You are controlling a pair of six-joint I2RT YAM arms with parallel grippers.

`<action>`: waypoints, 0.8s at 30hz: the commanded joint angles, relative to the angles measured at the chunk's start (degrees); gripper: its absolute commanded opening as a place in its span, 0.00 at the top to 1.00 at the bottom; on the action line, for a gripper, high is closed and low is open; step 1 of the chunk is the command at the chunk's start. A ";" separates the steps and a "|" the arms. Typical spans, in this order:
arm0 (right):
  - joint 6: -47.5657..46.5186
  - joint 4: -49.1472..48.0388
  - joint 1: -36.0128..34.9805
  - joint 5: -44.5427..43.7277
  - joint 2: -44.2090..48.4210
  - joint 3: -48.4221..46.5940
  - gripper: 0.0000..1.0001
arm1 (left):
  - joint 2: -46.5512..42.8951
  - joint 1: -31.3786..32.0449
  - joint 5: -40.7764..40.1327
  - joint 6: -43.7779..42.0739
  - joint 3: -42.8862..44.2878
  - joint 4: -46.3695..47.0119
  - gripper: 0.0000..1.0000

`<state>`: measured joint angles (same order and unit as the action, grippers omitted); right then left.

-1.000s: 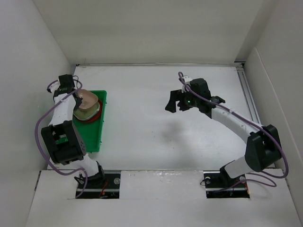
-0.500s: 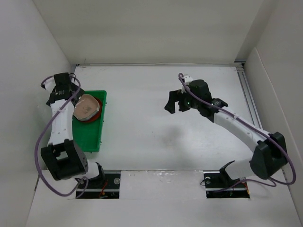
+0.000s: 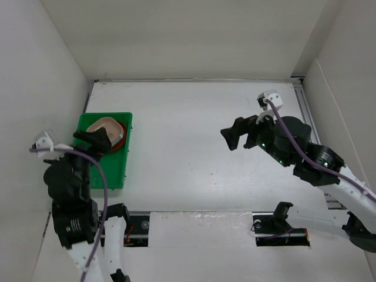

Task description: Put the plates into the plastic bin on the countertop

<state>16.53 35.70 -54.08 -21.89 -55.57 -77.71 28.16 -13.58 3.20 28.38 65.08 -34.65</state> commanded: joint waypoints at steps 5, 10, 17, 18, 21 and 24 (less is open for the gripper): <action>1.39 8.07 -1.11 -1.32 12.83 0.63 0.00 | -12.07 -0.13 -0.38 3.33 -4.25 -11.29 0.00; 1.39 7.54 -1.11 -0.79 21.20 3.44 0.00 | -16.29 -0.13 -0.13 4.75 -11.10 -10.53 0.00; 1.92 11.14 -1.11 -2.54 24.37 4.68 0.00 | -17.35 -0.13 -0.83 4.14 -12.70 -9.73 0.00; 2.53 11.14 -1.11 -2.54 24.89 5.20 0.00 | -17.35 -0.13 -1.35 4.14 -12.70 -9.73 0.00; 2.54 11.14 -1.11 -3.07 25.42 5.73 0.00 | -17.35 -0.13 -1.36 4.14 -12.70 -9.73 0.00; 2.54 10.53 -1.11 -3.07 24.64 6.43 0.00 | -17.35 -0.13 -1.36 4.14 -13.22 -9.73 0.00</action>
